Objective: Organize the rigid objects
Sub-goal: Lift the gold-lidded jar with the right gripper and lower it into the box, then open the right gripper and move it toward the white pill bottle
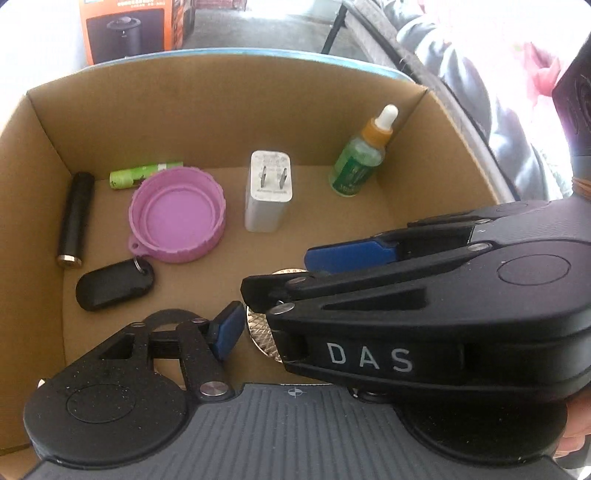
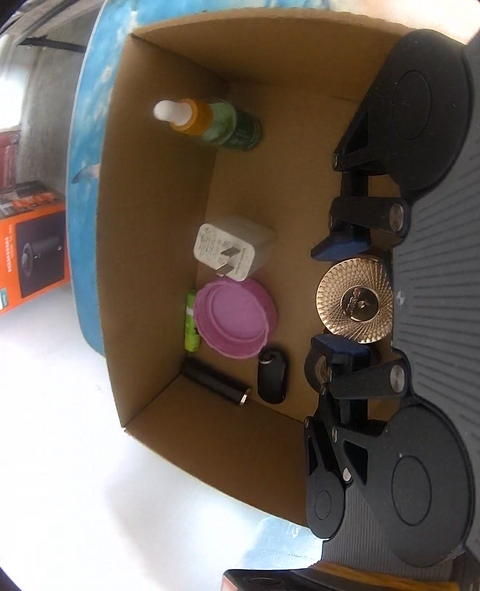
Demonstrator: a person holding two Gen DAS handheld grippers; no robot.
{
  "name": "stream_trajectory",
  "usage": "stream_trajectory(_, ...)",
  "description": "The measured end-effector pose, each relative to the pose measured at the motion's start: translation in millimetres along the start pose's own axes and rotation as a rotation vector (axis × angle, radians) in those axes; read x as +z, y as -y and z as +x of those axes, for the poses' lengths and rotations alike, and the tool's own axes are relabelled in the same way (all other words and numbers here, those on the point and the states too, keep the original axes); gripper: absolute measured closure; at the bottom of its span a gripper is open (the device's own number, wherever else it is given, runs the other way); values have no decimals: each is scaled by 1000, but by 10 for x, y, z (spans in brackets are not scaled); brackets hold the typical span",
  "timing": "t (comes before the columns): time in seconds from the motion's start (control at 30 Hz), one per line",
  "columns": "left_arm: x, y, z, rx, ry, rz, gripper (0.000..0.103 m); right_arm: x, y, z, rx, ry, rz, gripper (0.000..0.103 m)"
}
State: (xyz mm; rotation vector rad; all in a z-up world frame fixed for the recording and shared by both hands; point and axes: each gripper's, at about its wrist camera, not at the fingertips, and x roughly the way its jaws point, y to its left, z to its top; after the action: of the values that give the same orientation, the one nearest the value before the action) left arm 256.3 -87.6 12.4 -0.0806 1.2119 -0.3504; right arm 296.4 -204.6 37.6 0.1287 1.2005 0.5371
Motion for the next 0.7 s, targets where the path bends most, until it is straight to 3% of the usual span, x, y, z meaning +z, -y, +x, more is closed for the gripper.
stream_trajectory(0.17,-61,28,-191,25,119,13,30,-71,-100,-303,-13,132,-51,56)
stream_trajectory(0.27,-209,65,-476,46,241,14,28,-227,-146,-685,22,253,-50,56)
stream_trajectory(0.37,-516,209,-841,122,406,52,23,-502,-222,-1122,58,403,-67,56)
stream_trajectory(0.47,-964,379,-1166,172,557,115,15,-806,-287,-1443,106,505,-72,49)
stream_trajectory(0.57,-1374,476,-1352,189,651,175,12,-996,-371,-1574,161,529,-68,47)
stream_trajectory(0.7,-1755,444,-1479,223,724,189,11,-1096,-559,-1530,231,478,-72,47)
